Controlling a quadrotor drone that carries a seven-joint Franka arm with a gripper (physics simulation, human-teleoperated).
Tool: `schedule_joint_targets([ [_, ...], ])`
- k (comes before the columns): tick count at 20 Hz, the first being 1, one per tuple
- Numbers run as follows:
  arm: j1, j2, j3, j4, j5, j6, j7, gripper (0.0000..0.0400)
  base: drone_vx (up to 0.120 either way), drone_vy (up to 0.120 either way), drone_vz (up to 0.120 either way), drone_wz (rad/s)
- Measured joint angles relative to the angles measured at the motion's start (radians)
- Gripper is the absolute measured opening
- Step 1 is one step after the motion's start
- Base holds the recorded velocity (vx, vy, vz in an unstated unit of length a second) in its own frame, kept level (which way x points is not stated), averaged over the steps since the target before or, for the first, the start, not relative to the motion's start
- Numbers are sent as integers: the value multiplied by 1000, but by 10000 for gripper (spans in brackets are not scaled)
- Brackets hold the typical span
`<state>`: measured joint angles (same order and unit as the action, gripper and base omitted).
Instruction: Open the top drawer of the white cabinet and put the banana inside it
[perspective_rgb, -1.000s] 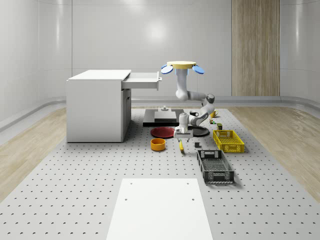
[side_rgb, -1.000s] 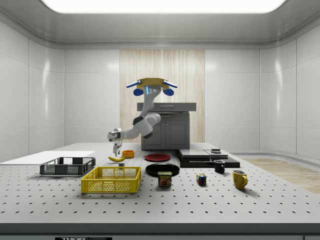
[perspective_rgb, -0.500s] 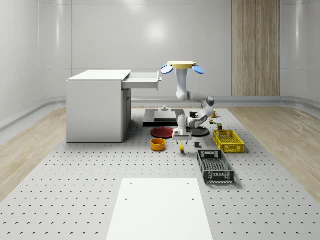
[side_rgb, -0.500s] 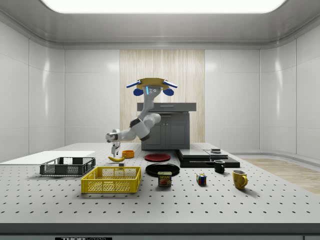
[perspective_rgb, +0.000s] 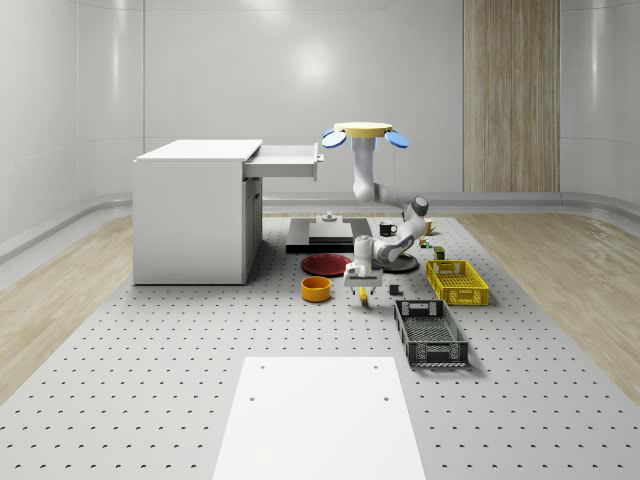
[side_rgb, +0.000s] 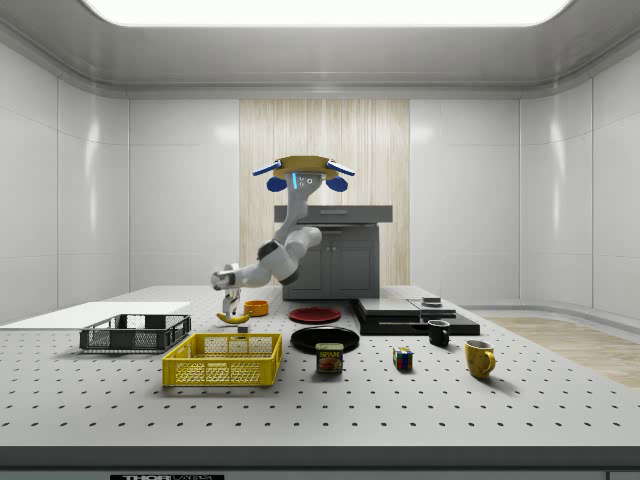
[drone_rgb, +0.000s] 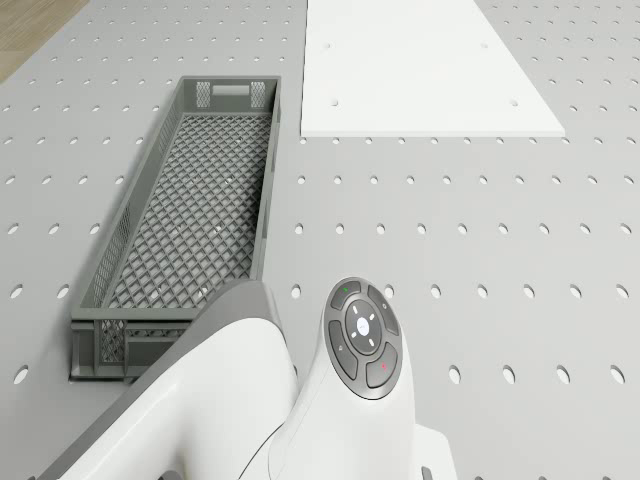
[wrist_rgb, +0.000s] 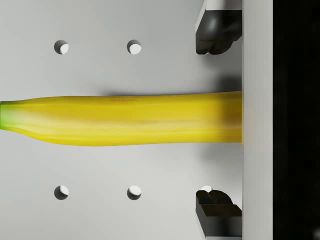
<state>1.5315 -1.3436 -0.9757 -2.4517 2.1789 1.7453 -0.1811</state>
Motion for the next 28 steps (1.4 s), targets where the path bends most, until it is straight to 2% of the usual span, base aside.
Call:
schedule_joint_targets([
  [13, -7, 31, 39, 41, 43, 19, 23, 400, 0, 0, 0, 0],
  [16, -9, 37, 44, 47, 50, 19, 26, 279, 0, 0, 0, 0],
  [19, -12, 43, 47, 49, 55, 18, 29, 211, 0, 0, 0, 0],
  [21, -14, 46, 48, 50, 57, 16, 31, 191, 0, 0, 0, 0],
  [28, -25, 45, 32, 30, 42, -1, 18, 190, 0, 0, 0, 0],
])
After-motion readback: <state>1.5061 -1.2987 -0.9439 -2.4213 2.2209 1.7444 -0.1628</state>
